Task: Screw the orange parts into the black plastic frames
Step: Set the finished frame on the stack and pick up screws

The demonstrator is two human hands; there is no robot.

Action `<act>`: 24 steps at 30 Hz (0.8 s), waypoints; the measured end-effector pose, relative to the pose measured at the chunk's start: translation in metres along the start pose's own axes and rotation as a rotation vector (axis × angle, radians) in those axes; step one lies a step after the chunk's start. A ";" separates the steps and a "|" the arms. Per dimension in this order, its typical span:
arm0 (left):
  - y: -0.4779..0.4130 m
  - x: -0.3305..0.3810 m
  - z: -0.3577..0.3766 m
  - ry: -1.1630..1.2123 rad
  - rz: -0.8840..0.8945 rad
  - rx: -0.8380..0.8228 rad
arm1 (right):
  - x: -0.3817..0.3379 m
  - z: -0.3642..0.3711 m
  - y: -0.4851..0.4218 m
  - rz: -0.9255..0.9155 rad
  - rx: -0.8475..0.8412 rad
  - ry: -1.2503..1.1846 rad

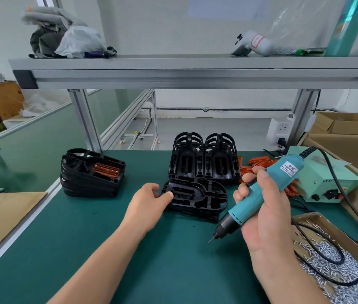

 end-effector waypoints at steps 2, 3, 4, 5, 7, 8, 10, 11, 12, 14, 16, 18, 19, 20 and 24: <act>-0.001 -0.002 0.002 0.028 0.007 -0.016 | 0.000 0.000 0.000 0.000 0.004 -0.007; -0.001 -0.002 0.003 0.048 0.009 -0.015 | 0.000 0.000 0.000 0.001 0.004 -0.012; 0.000 -0.002 0.003 0.067 0.007 -0.015 | 0.000 0.000 0.000 0.003 0.004 -0.016; 0.000 -0.003 0.003 0.085 0.005 -0.016 | 0.000 0.000 0.000 0.005 0.005 -0.020; 0.000 -0.004 0.002 0.103 0.003 -0.019 | -0.001 0.000 -0.001 0.007 0.006 -0.022; 0.000 -0.003 0.001 0.106 0.002 -0.021 | -0.001 -0.001 -0.001 0.007 0.007 -0.020; 0.002 -0.002 -0.003 0.109 0.000 -0.021 | -0.001 -0.001 0.000 0.009 0.011 -0.022; 0.003 -0.001 -0.005 0.103 0.001 -0.016 | -0.001 -0.001 0.000 0.011 0.013 -0.025; 0.002 0.000 -0.007 0.084 0.006 -0.004 | -0.001 -0.001 0.000 0.012 0.015 -0.028; -0.004 0.006 -0.014 0.030 0.031 0.037 | -0.001 -0.001 -0.001 0.013 0.018 -0.025; -0.014 0.017 -0.020 -0.020 0.065 0.082 | -0.001 -0.001 -0.001 0.010 0.017 -0.022; -0.027 0.032 -0.023 -0.070 0.096 0.102 | -0.001 -0.001 -0.001 0.005 0.017 -0.021; -0.035 0.040 -0.023 -0.097 0.109 0.106 | -0.001 -0.002 -0.001 0.004 0.018 -0.016; -0.041 0.047 -0.022 -0.121 0.115 0.108 | 0.000 -0.002 -0.001 0.005 0.019 -0.012; -0.064 0.067 -0.015 -0.161 0.096 0.095 | 0.001 -0.002 -0.001 0.007 0.017 -0.015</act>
Point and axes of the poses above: each hand's wrist, its own y-axis away from the middle knuckle, its own z-axis out of the palm, x = y × z, the point moved 3 cm from there along -y, towards the middle knuckle, and after that the axes turned 13 degrees about -y, right-handed, at the moved point
